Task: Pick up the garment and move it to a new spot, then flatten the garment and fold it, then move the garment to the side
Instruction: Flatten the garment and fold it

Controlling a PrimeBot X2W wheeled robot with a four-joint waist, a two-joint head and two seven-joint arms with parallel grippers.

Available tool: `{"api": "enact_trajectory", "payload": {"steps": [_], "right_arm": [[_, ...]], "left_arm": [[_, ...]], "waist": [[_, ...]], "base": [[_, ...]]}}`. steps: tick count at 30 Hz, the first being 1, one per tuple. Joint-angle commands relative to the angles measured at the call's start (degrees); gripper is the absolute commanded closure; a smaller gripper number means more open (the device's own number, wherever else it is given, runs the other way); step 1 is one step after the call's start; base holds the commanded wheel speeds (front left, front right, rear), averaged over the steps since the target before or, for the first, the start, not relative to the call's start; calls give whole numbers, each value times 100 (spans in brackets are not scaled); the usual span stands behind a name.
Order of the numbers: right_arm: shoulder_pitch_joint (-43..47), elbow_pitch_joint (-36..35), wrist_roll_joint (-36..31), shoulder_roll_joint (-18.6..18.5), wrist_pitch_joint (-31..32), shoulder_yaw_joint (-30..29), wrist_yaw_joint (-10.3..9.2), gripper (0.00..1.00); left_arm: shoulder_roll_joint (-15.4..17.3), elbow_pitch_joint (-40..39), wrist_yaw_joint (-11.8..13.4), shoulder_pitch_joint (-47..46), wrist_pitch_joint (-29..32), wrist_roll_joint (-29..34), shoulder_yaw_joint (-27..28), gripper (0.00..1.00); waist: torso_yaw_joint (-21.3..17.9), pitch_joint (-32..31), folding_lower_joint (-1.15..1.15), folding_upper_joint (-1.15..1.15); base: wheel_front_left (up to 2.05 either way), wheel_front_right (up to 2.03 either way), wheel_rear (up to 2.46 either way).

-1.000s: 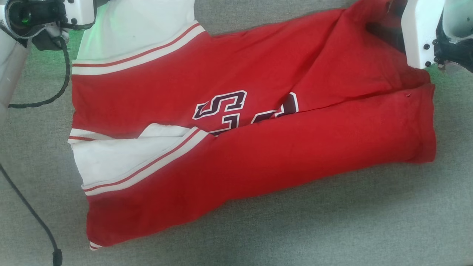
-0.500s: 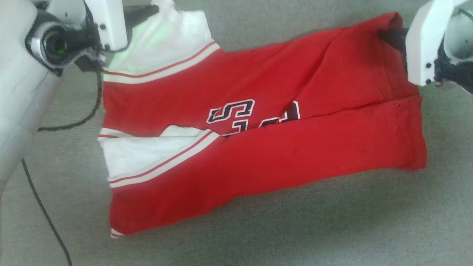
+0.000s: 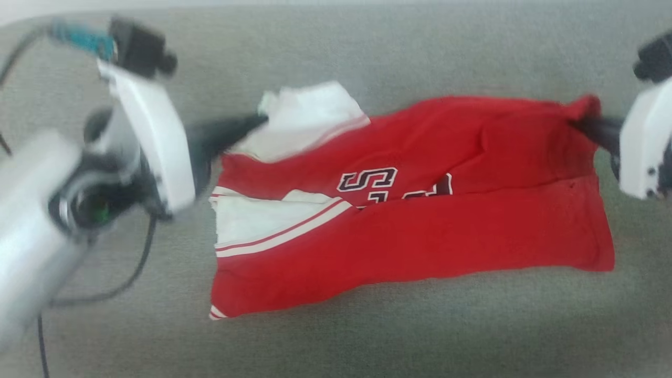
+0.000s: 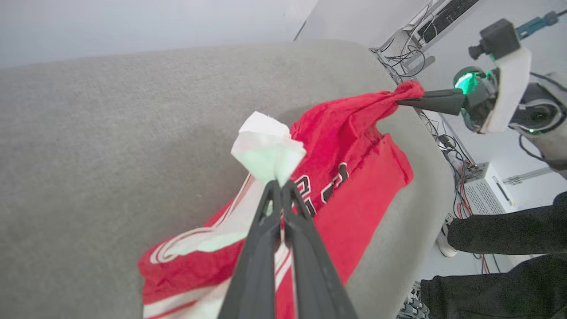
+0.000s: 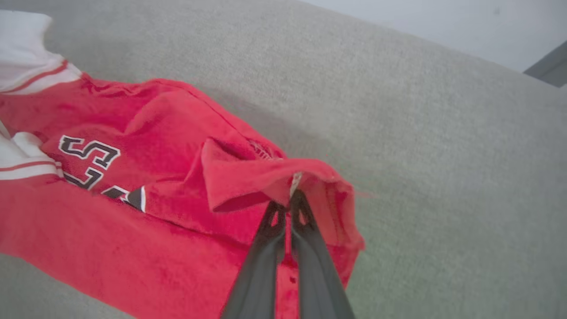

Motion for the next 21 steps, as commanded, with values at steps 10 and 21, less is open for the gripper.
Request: {"api": "enact_trajectory", "payload": {"steps": [10, 21], "right_arm": [[1779, -564, 496, -742, -345, -746, -7, 100], [2712, -442, 504, -473, -644, -1246, -8, 100]], "left_arm": [[919, -1574, -16, 2081, -1507, -187, -33, 100], [583, -822, -16, 2781, -1957, 150, -500, 100]], "waist": [[384, -341, 0, 0], [411, -213, 0, 0]], "base": [[0, 0, 0], [0, 0, 0]]}}
